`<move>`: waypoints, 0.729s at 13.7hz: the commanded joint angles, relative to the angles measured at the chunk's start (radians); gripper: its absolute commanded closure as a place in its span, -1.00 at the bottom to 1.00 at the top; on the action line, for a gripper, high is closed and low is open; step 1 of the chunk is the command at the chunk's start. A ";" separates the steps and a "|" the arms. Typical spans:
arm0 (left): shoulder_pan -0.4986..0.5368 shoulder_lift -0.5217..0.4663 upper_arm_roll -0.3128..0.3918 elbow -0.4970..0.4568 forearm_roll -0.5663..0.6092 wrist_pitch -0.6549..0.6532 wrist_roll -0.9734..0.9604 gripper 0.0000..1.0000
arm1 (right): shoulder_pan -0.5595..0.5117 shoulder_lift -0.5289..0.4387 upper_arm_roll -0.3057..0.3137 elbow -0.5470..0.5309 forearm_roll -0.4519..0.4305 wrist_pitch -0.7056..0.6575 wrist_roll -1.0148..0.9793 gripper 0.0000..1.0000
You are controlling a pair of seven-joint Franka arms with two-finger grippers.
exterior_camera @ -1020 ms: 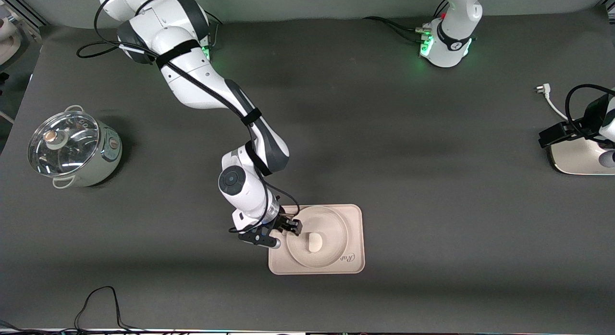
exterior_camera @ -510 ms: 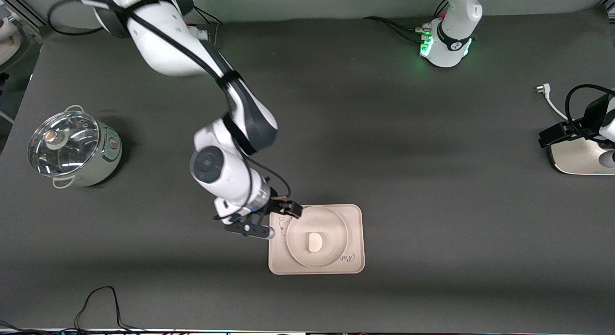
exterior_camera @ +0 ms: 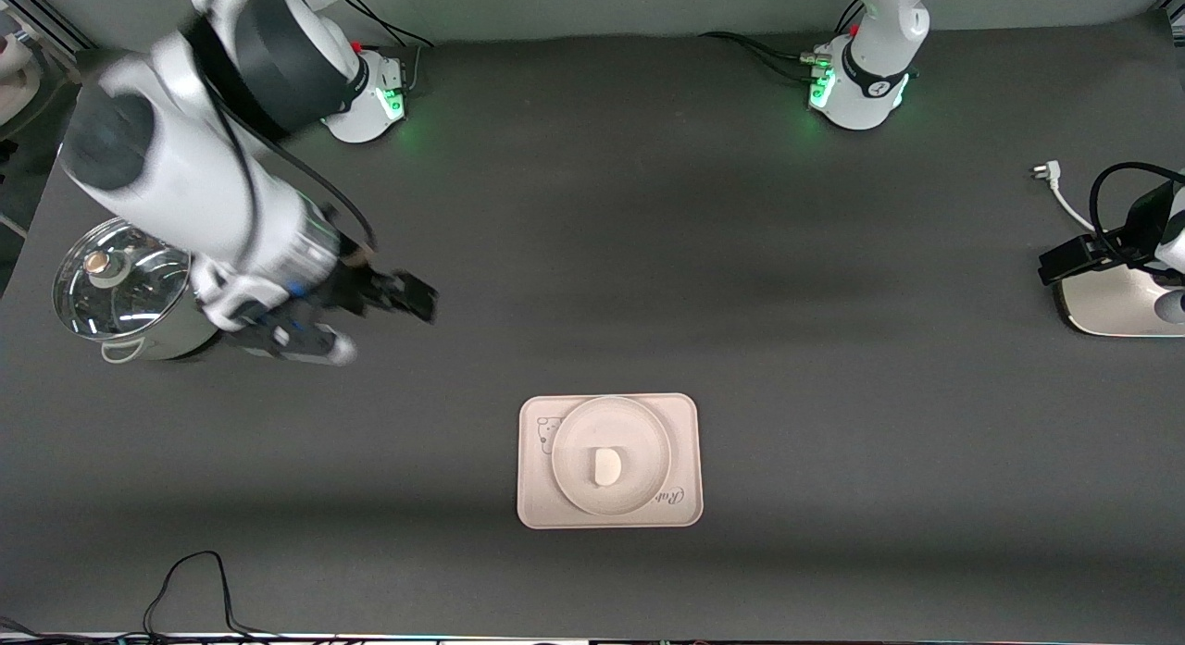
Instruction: Place bun in plate and plate on tray
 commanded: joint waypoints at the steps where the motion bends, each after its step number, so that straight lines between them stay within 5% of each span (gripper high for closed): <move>1: -0.001 0.007 -0.001 0.017 0.004 -0.001 -0.012 -1.00 | -0.148 -0.152 0.047 -0.130 -0.026 -0.057 -0.233 -1.00; 3: -0.001 0.007 -0.001 0.017 0.004 -0.001 -0.012 -1.00 | -0.212 -0.177 0.029 -0.129 -0.048 -0.103 -0.385 -1.00; 5: -0.001 0.007 -0.001 0.017 0.004 -0.001 -0.012 -1.00 | -0.216 -0.183 -0.052 -0.126 -0.089 -0.128 -0.484 -1.00; 10: -0.001 0.001 -0.002 0.017 -0.011 -0.002 -0.012 -1.00 | -0.219 -0.179 -0.169 -0.129 -0.095 -0.129 -0.567 -1.00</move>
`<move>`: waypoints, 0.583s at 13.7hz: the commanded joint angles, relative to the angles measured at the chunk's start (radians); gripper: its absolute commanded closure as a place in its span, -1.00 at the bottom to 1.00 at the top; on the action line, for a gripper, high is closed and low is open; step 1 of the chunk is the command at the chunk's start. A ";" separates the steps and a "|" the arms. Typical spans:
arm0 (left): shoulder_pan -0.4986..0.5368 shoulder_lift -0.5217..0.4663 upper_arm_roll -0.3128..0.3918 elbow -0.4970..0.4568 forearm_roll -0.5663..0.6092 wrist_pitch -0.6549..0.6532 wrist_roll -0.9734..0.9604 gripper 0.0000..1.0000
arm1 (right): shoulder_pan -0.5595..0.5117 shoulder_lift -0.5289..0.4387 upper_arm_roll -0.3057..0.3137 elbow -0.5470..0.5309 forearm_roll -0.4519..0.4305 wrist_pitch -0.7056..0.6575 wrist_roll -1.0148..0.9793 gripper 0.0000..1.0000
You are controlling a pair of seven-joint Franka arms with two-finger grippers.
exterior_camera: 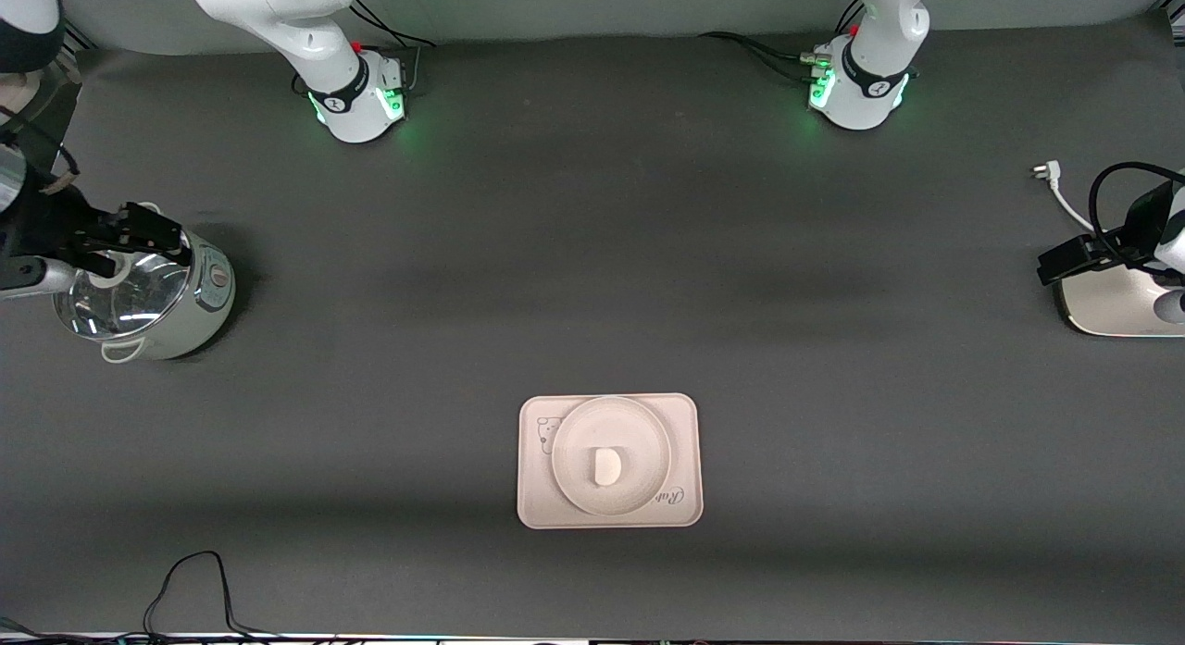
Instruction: Place bun in plate and plate on tray
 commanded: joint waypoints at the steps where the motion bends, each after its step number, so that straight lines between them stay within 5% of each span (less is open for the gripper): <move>1: -0.003 -0.002 -0.001 0.017 -0.004 -0.001 -0.014 -1.00 | 0.009 -0.010 -0.035 -0.013 -0.026 -0.004 -0.021 -1.00; 8: -0.010 -0.010 -0.009 0.025 -0.004 0.005 0.014 -1.00 | 0.012 -0.005 -0.056 -0.017 -0.045 -0.001 -0.020 -1.00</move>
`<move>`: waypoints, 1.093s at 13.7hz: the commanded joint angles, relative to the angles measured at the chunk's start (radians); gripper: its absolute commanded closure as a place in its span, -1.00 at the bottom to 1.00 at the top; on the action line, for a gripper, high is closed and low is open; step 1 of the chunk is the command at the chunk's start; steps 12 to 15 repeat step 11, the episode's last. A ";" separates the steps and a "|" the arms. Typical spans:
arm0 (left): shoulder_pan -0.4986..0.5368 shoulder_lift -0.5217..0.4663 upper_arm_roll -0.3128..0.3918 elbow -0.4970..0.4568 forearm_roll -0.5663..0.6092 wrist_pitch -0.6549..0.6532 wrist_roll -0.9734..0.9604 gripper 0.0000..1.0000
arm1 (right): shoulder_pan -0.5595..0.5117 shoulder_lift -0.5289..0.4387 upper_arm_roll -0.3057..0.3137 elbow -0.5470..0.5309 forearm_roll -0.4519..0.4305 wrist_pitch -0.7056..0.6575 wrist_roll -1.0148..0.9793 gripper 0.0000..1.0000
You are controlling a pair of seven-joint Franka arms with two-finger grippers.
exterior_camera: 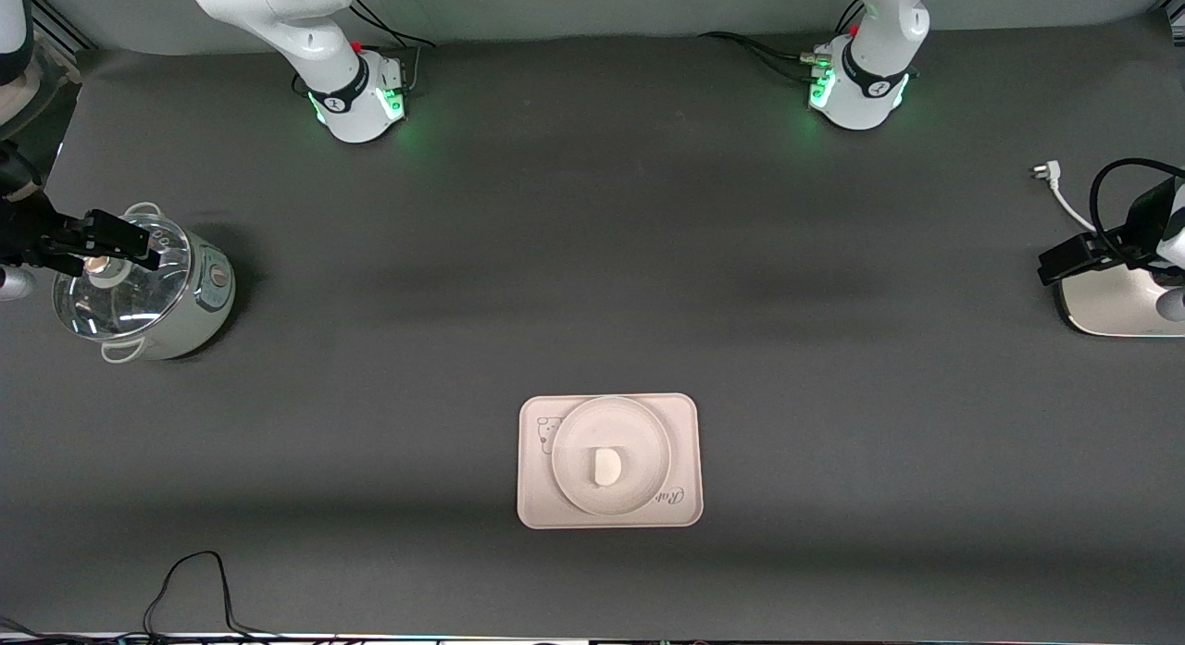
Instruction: Place bun in plate and plate on tray
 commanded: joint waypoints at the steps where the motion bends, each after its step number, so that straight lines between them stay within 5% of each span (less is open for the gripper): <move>1: -0.009 -0.010 -0.001 0.013 -0.004 0.005 0.043 -1.00 | 0.014 -0.006 -0.008 -0.004 -0.024 -0.001 -0.015 -1.00; 15: -0.007 -0.016 0.002 0.013 -0.033 -0.002 0.089 -1.00 | 0.012 0.006 -0.008 0.005 -0.027 -0.002 -0.014 -1.00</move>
